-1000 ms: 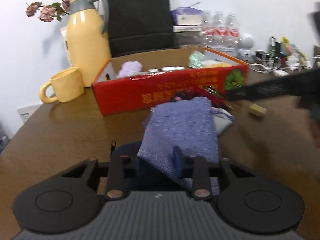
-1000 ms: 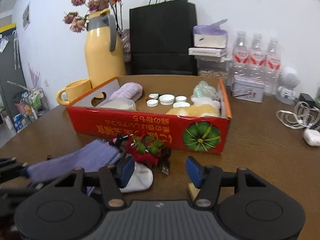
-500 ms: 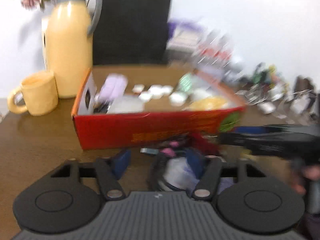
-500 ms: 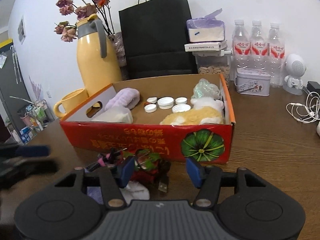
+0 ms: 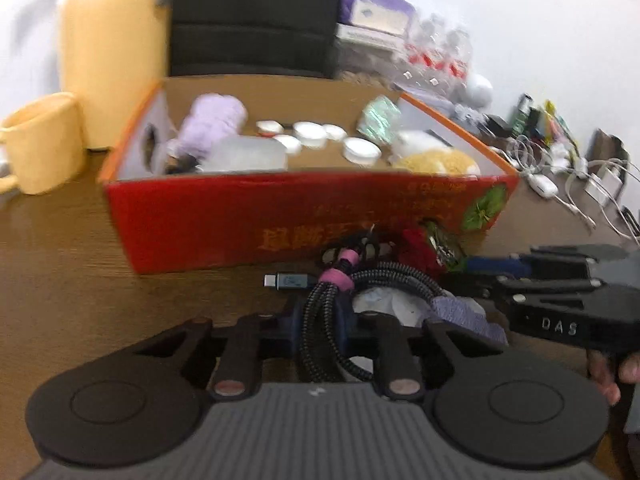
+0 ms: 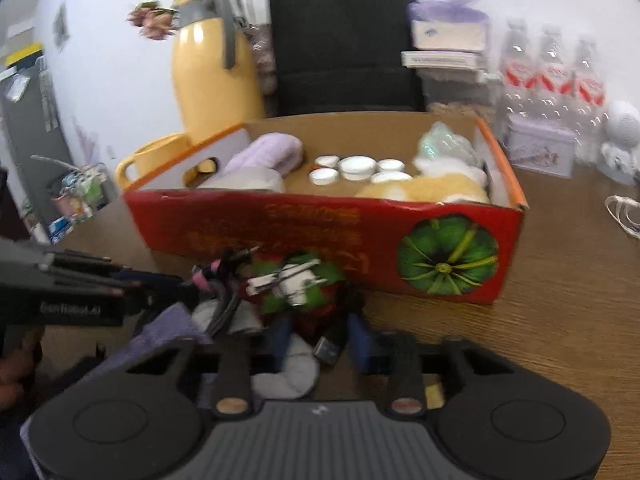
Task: Organize objects
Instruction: 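Grasp the braided black cable with the left gripper while the right grasps a thin black cable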
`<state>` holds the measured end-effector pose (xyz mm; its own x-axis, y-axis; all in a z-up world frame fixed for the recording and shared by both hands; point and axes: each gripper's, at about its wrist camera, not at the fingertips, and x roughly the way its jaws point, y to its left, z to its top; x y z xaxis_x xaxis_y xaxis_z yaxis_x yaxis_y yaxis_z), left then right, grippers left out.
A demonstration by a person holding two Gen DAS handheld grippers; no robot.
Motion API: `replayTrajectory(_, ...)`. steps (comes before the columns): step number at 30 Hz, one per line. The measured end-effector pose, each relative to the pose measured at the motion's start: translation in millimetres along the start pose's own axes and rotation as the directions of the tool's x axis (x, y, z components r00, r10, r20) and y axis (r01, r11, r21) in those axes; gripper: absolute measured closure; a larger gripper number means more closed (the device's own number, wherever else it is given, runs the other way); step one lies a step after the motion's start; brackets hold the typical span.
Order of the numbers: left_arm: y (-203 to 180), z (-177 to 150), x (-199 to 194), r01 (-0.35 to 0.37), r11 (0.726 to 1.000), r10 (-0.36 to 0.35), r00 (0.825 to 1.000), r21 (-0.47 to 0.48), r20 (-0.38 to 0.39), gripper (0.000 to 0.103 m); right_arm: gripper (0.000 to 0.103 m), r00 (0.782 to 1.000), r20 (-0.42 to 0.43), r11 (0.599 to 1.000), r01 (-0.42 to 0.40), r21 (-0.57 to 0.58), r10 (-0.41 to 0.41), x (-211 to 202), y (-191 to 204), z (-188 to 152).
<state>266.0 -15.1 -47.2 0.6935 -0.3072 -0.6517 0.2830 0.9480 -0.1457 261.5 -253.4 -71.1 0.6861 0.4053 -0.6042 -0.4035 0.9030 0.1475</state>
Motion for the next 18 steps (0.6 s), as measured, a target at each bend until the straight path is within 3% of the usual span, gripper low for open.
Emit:
replayTrajectory(1,-2,-2,-13,-0.007,1.0,0.007,0.999,0.005,0.047,0.087,0.085,1.0,0.001,1.0,0.012,-0.011,-0.012,-3,3,0)
replayTrajectory(2,-3,-2,-25,-0.007,1.0,0.007,0.997,0.002,0.083,0.088,0.097,0.999,0.008,0.999,0.033,-0.029,-0.032,-6,7,-1)
replayTrajectory(4,-2,-1,-49,0.004,1.0,-0.001,0.991,-0.02,0.131,0.089,0.098,0.995,0.019,0.992,0.104,-0.073,-0.102,-16,14,-6)
replayTrajectory(9,0,-4,-96,0.0,0.998,0.013,0.981,-0.07,0.191,0.09,0.098,0.987,0.039,0.987,0.156,-0.046,-0.154,-55,17,-25)
replayTrajectory(14,-6,-12,-124,0.012,0.995,0.011,0.974,-0.1,0.228,0.09,0.098,0.979,0.119,0.986,0.167,0.01,-0.167,-113,23,-37)
replayTrajectory(16,-9,-12,-130,0.024,0.994,0.002,0.97,-0.107,0.241,0.097,0.098,0.969,0.18,0.985,0.165,0.042,-0.17,-143,23,-36)
replayTrajectory(18,-12,-12,-136,0.041,0.993,-0.012,0.969,-0.112,0.248,0.098,0.098,0.964,0.223,0.99,0.139,0.037,-0.144,-167,27,-34)
